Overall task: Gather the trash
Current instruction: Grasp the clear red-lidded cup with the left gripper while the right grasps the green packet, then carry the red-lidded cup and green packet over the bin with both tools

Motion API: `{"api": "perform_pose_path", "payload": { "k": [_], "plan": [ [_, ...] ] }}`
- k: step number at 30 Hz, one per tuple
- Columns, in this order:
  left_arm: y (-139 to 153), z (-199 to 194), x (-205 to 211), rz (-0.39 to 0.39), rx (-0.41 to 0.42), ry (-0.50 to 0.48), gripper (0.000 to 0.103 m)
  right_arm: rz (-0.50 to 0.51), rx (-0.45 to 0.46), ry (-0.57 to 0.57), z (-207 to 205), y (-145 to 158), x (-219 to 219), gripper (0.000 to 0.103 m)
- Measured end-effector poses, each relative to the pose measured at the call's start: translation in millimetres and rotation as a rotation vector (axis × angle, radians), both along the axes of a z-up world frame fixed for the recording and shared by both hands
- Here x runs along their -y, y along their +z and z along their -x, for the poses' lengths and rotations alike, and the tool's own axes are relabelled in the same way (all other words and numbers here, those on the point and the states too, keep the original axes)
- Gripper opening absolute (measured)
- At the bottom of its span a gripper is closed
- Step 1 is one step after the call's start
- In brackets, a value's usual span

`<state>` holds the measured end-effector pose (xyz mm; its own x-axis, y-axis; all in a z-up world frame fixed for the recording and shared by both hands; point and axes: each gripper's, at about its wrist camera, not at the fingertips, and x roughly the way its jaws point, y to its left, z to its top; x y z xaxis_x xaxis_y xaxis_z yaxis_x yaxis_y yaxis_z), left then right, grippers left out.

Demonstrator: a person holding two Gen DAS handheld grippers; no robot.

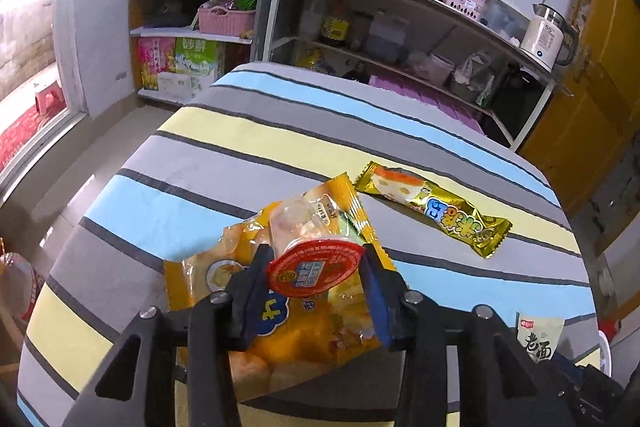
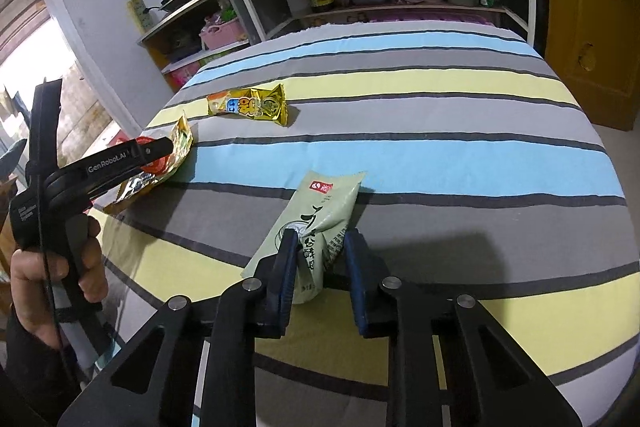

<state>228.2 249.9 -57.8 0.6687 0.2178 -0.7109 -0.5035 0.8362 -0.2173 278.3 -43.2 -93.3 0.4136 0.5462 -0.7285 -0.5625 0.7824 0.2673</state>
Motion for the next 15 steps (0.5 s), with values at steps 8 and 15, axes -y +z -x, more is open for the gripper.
{"api": "perform_pose_path", "payload": {
  "k": [8, 15],
  "plan": [
    [18.9, 23.7, 19.7, -0.014, 0.061, -0.066, 0.043, -0.027, 0.026, -0.007, 9.3, 6.7, 10.4, 0.024],
    [42.6, 56.0, 58.0, -0.017, 0.123, -0.163, 0.043, -0.056, 0.059, -0.028, 25.8, 19.6, 32.6, 0.024]
  ]
}}
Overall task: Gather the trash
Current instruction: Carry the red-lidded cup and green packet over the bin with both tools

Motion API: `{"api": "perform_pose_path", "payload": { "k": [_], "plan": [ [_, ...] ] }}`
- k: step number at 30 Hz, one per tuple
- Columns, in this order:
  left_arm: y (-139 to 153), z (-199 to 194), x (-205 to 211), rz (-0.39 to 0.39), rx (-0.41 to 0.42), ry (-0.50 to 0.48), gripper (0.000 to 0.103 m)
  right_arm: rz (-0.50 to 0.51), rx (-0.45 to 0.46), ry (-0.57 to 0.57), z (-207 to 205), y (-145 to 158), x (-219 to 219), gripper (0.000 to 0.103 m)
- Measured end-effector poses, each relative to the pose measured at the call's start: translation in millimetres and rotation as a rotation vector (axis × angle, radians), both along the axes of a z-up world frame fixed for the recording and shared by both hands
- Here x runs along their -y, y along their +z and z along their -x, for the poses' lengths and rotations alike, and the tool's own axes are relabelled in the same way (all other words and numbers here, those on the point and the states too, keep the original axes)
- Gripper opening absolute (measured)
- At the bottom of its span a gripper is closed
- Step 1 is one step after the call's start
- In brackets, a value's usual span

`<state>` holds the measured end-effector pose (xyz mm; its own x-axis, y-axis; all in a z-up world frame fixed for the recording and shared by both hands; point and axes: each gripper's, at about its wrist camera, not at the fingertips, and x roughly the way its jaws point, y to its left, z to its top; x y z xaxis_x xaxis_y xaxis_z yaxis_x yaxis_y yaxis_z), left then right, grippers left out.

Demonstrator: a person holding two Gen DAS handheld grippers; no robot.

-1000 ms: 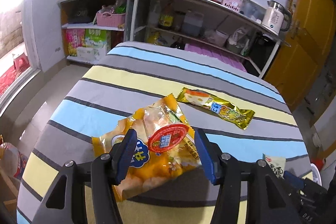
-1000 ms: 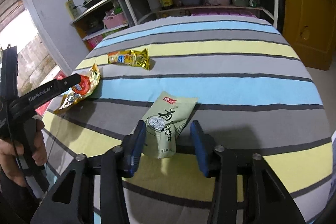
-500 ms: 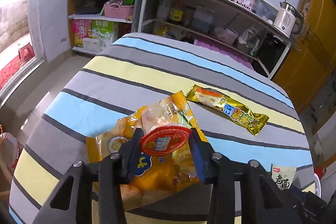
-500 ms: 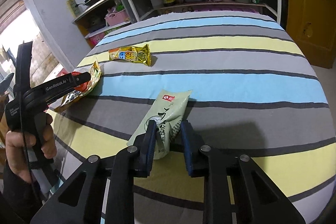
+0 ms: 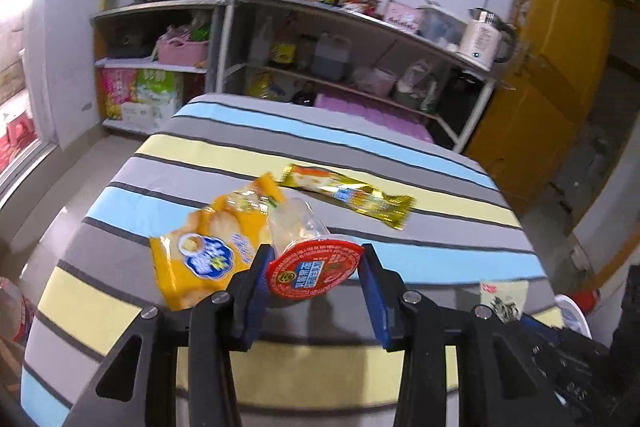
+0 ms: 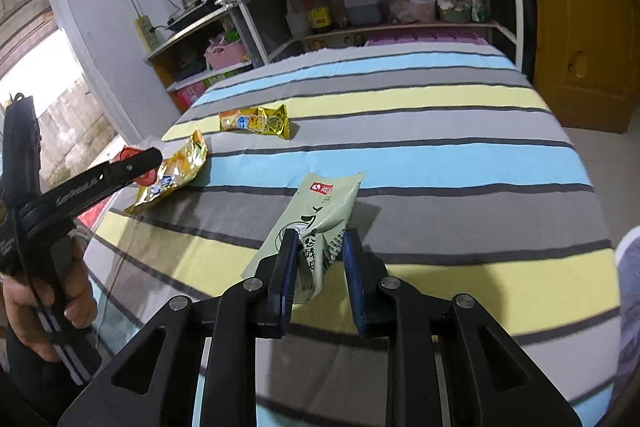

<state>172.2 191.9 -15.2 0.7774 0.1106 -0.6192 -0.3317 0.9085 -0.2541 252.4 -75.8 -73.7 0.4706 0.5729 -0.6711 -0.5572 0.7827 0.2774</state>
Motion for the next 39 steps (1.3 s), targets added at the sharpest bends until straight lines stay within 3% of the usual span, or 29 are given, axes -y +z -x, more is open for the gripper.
{"api": "perform_pose_path", "payload": {
  "k": [20, 39],
  "plan": [
    [33.6, 55.0, 128.3, -0.047, 0.069, -0.278, 0.043, -0.037, 0.125, -0.135, 61.4, 52.5, 95.8, 0.024],
    [54.1, 71.5, 213.3, -0.098, 0.115, -0.423, 0.043, -0.037, 0.213, -0.246, 96.8, 77.0, 160.3, 0.024]
  ]
}}
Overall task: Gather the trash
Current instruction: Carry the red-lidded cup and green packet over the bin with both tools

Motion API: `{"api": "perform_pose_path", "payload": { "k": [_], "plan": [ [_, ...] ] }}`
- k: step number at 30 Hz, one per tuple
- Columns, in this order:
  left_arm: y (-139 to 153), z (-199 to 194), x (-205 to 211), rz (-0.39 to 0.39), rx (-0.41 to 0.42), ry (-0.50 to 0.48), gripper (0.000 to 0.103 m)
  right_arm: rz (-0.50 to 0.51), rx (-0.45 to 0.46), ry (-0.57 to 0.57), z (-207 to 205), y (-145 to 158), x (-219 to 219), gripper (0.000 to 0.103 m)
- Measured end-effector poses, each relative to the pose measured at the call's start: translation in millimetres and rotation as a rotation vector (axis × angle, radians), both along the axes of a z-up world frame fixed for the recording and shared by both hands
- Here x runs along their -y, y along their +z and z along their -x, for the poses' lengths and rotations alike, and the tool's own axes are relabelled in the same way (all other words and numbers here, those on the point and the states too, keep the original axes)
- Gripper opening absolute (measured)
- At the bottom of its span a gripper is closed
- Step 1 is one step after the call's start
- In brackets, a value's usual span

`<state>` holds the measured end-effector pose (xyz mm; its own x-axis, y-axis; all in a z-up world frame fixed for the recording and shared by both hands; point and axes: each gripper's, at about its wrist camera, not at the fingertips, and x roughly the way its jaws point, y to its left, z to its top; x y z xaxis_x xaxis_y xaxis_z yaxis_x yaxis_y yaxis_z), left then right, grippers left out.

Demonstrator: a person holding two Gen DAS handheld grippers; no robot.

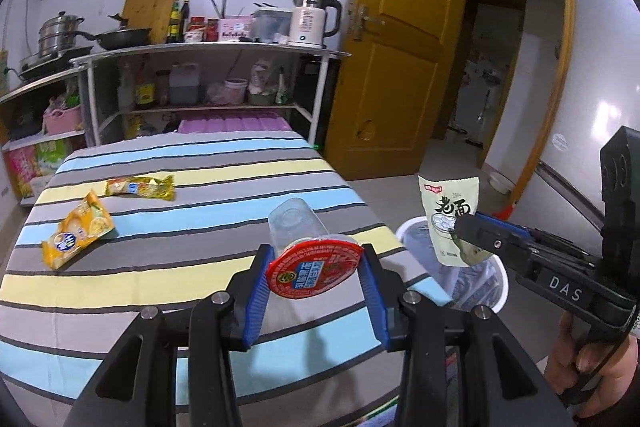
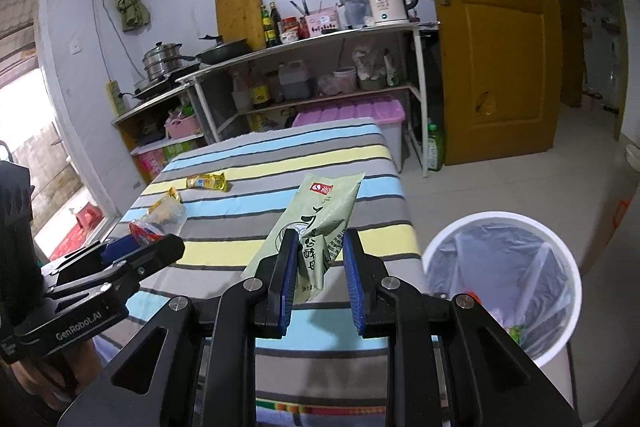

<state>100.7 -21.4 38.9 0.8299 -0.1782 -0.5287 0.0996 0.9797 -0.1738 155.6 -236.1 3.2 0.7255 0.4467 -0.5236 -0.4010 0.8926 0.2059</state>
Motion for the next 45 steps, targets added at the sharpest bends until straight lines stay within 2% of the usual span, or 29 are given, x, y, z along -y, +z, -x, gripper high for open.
{"api": "perform_pose_path", "payload": {
  "k": [18, 31, 45],
  "plan": [
    [1.7, -16.1, 42.8, -0.017, 0.006, -0.083, 0.043, -0.008, 0.004, -0.089, 5.4, 0.7, 42.2, 0.024],
    [-15.3, -46.3, 75.4, -0.019, -0.019, -0.149, 0.043, -0.011, -0.033, -0.163, -7.4, -15.1, 73.5, 0.024],
    [-46.9, -87.2, 134.6, -0.033, -0.083, -0.27, 0.043, -0.015, -0.097, -0.262, -25.0, -40.4, 119.7, 0.024]
  ]
}}
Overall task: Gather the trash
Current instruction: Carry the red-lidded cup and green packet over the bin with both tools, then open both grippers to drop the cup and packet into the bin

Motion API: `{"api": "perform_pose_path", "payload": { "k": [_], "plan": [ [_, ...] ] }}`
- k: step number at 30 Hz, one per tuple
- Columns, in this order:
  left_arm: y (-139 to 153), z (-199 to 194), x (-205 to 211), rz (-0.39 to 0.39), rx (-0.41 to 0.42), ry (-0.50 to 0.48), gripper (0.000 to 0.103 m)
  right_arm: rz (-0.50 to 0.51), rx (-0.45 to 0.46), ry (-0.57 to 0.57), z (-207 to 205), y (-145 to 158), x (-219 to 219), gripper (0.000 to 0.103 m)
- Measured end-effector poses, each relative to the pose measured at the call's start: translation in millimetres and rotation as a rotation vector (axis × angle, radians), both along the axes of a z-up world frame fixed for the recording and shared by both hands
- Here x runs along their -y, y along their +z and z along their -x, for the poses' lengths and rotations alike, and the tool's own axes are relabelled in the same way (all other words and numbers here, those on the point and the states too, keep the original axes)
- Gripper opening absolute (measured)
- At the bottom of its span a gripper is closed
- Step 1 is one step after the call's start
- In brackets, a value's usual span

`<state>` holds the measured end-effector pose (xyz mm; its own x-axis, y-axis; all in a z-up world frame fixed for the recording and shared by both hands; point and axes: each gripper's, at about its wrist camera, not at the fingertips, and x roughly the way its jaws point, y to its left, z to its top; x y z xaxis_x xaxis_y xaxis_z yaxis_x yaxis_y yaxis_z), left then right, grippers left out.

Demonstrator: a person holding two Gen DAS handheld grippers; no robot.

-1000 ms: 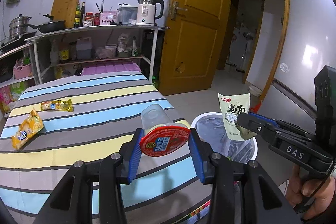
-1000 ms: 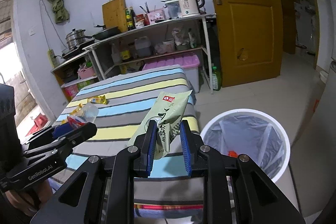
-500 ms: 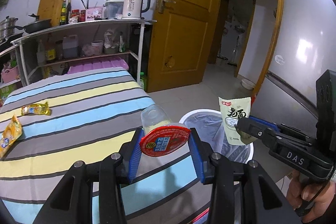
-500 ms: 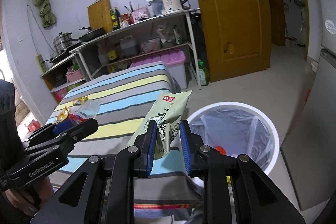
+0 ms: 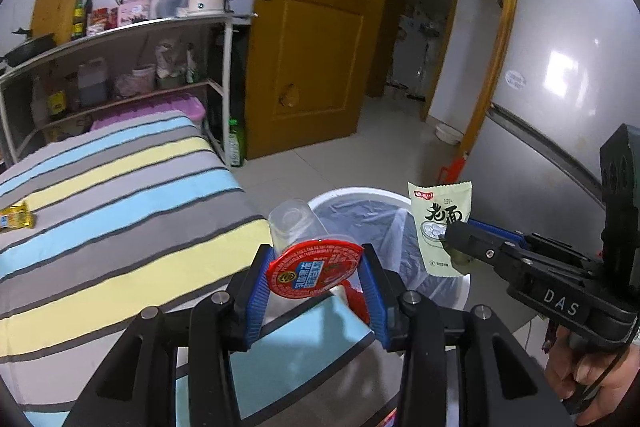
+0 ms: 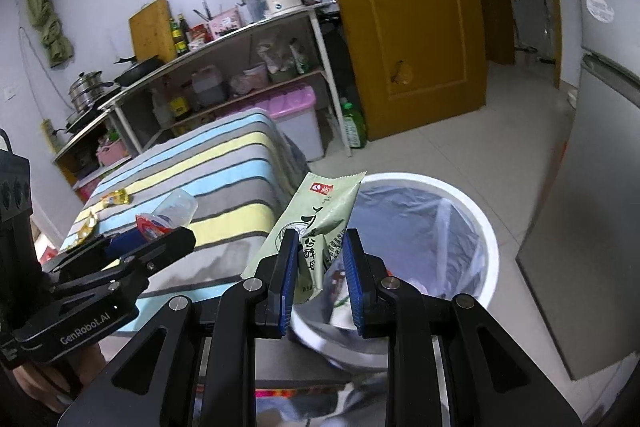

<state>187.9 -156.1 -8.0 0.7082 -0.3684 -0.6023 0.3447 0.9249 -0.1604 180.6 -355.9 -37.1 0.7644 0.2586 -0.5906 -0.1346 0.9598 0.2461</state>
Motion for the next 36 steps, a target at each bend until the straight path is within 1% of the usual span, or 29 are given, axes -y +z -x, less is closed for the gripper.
{"api": "perform_pose_path", "payload": {
  "k": [8, 16, 24, 26, 29, 31, 36],
  "plan": [
    [-19.6, -18.8, 31.2, -0.015, -0.048, -0.063, 0.043, -0.007, -0.051, -0.046, -11.8, -19.5, 22.4, 0.024],
    [-37.7, -33.1, 51.3, -0.03, -0.091, -0.117, 0.043, -0.015, -0.107, -0.077, -21.1, -39.2, 38.0, 0.024],
    [-50.2, -43.8, 58.2, -0.038, -0.149, -0.123, 0.044, -0.018, -0.18, -0.094, -31.0, -59.8, 48.8, 0.025],
    [-50.6, -43.9, 57.5, -0.036, -0.153, -0.122, 0.045, -0.02, -0.188, -0.1, -30.6, -62.1, 50.3, 0.025],
    [-51.6, -45.0, 56.2, -0.027, -0.163, -0.125, 0.049, -0.019, -0.184, -0.103, -29.2, -60.4, 50.7, 0.025],
    [-50.2, -44.4, 53.8, -0.022, -0.164, -0.123, 0.049, -0.018, -0.18, -0.105, -26.9, -59.2, 51.2, 0.025],
    [-39.4, -35.4, 48.5, -0.006, -0.132, -0.12, 0.049, -0.019, -0.157, -0.106, -22.5, -50.5, 50.9, 0.025]
  ]
}}
